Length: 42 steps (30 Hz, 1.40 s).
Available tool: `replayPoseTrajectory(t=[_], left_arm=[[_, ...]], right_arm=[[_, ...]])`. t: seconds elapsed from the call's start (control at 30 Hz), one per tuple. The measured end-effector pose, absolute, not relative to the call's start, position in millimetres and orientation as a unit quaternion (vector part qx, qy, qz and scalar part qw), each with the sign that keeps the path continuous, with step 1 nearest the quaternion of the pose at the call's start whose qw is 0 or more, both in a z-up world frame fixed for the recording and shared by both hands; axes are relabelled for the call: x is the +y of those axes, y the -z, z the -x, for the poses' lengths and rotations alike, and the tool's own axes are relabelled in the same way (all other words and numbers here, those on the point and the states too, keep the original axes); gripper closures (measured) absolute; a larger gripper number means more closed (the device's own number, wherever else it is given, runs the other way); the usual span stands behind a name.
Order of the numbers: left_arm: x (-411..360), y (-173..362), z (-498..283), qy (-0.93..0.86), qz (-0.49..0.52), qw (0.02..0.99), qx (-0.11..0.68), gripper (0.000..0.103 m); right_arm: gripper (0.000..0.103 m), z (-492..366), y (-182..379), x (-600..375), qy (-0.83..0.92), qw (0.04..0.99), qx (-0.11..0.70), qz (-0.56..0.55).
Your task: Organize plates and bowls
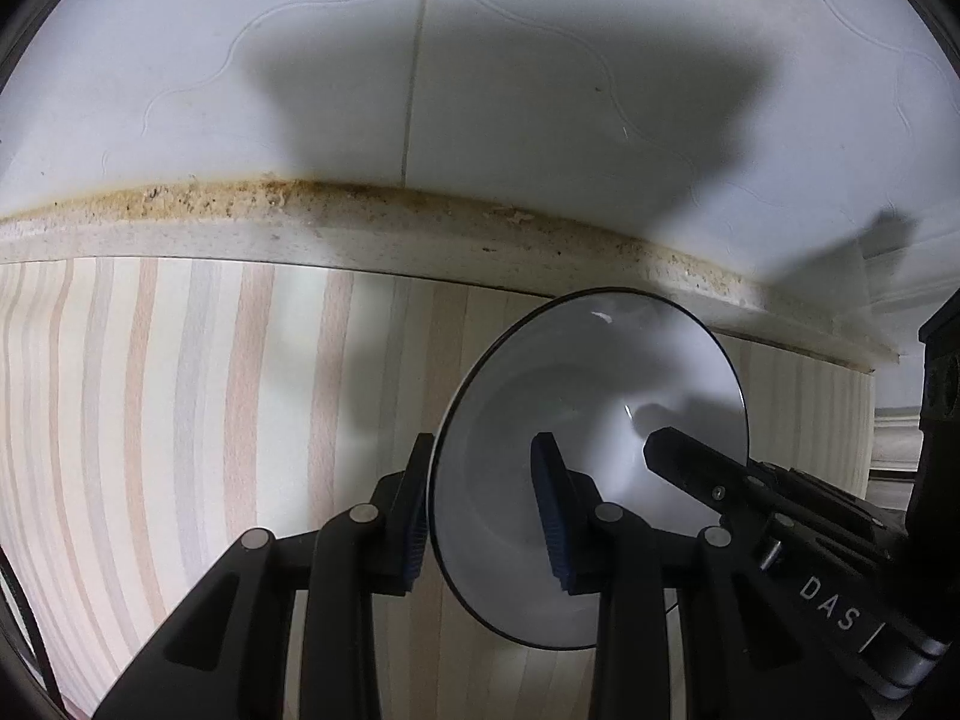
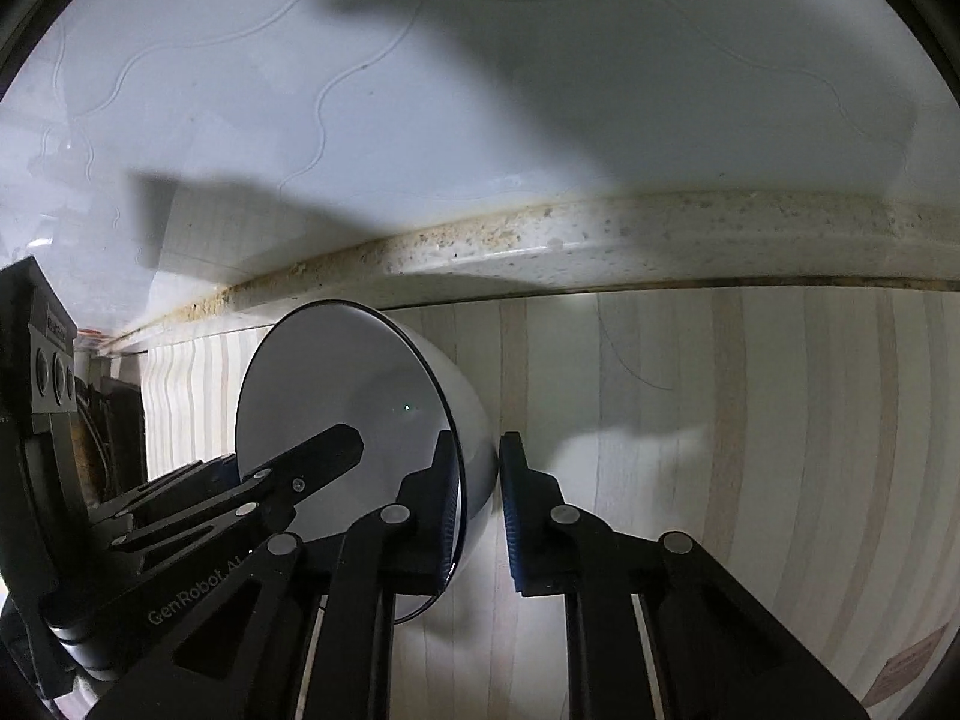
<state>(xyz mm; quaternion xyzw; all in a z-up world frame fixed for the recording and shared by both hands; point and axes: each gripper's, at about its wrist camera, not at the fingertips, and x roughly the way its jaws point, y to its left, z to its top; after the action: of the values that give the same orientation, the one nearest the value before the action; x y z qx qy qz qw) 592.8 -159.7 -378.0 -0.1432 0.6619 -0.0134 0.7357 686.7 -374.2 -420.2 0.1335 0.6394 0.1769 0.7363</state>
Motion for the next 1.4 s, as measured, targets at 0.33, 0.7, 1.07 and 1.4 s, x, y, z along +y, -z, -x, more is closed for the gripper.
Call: replayPoseTrajectory(t=[0.33,0.7,1.07,1.4], left_arm=[[-177.4,368.1,-590.0,0.016,0.131,0.740,0.659,0.074],[-206.8,318.5,-550.6,0.043,0.115,0.753,0.646,0.074],[-243.8,278.6,-482.5,0.098,0.078,0.751,0.649,0.074],[-282.0,268.1,-417.2,0.150,0.055,0.736,0.658,0.074]], right_arm=[[0.088,-677.2,419.6,-365.3,-0.178,0.735,0.644,-0.116],[0.088,-631.8,379.3,-380.2,-0.183,0.750,0.625,-0.120],[0.088,-535.9,341.4,-414.4,-0.165,0.757,0.618,-0.134],[0.088,-435.6,317.5,-468.7,-0.130,0.762,0.616,-0.151]])
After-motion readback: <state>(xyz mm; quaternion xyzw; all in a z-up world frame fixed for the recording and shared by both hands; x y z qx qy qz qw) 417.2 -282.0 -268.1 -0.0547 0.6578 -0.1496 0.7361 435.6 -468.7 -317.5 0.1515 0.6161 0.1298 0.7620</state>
